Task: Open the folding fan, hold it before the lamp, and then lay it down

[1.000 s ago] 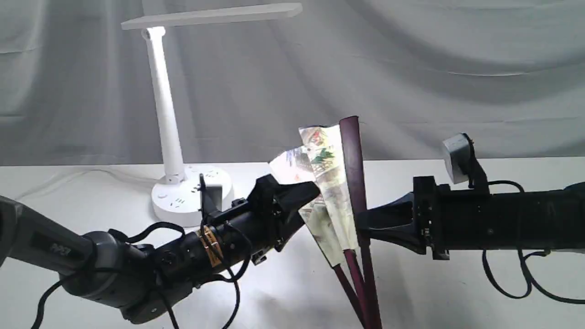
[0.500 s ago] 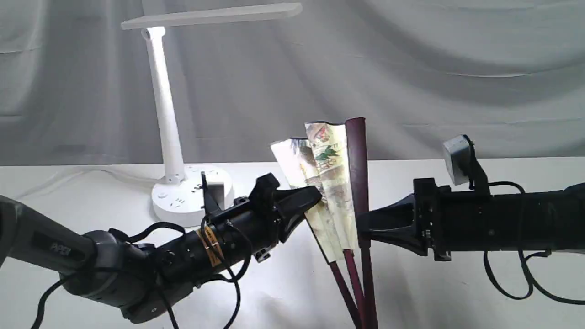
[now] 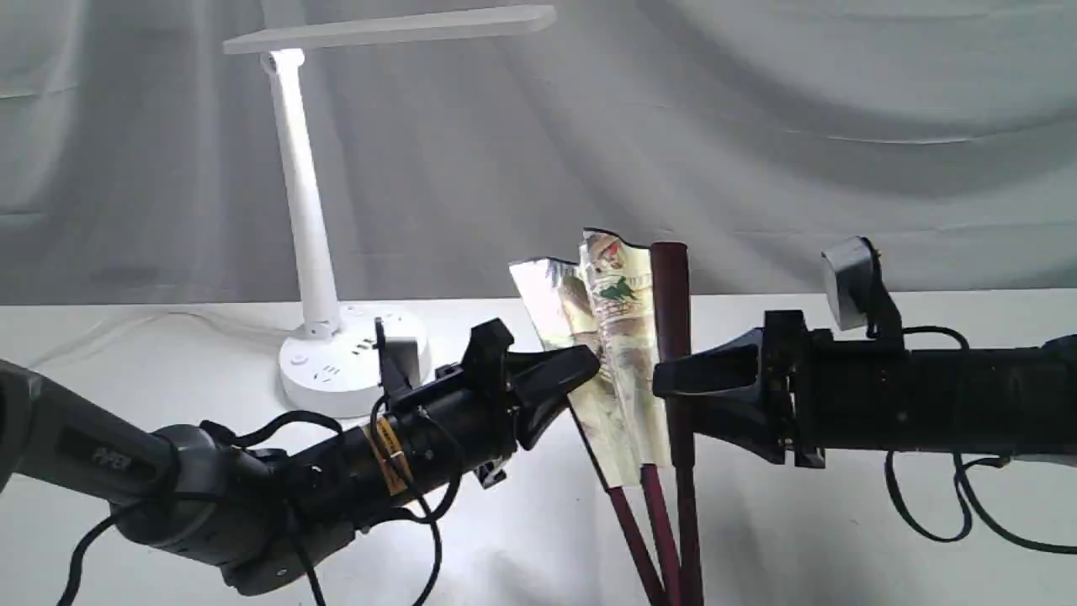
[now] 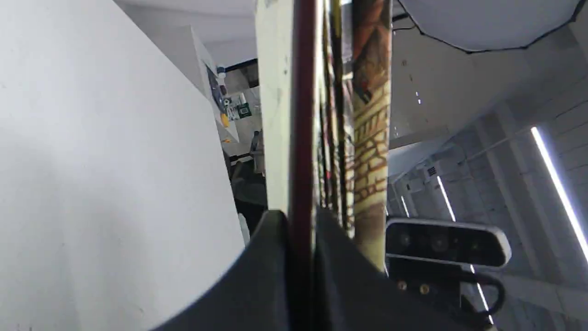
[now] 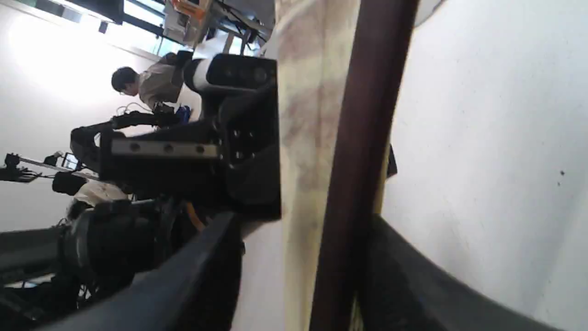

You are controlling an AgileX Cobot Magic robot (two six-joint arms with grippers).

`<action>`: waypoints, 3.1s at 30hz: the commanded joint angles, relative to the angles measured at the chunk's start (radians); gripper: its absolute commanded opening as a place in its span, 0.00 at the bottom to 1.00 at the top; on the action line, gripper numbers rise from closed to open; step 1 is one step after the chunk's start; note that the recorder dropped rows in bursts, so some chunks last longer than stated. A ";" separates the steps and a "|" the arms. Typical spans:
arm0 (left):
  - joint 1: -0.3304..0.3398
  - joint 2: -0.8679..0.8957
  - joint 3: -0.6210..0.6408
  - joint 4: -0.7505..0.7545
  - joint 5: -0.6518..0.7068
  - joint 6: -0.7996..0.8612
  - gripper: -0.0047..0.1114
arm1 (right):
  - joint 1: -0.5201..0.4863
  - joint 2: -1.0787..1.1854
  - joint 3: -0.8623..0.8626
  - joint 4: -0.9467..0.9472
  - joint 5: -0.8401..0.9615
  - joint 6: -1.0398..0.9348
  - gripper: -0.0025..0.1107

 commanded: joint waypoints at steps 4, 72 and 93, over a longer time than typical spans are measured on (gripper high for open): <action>-0.005 -0.001 -0.002 0.051 -0.010 -0.038 0.04 | 0.002 -0.009 0.002 0.079 0.015 -0.061 0.40; 0.029 -0.003 -0.002 -0.211 -0.010 -0.077 0.04 | -0.009 -0.009 -0.102 0.079 -0.357 -0.047 0.02; 0.021 -0.001 -0.002 -0.351 -0.010 -0.148 0.04 | -0.183 -0.009 -0.102 0.079 -0.297 0.006 0.02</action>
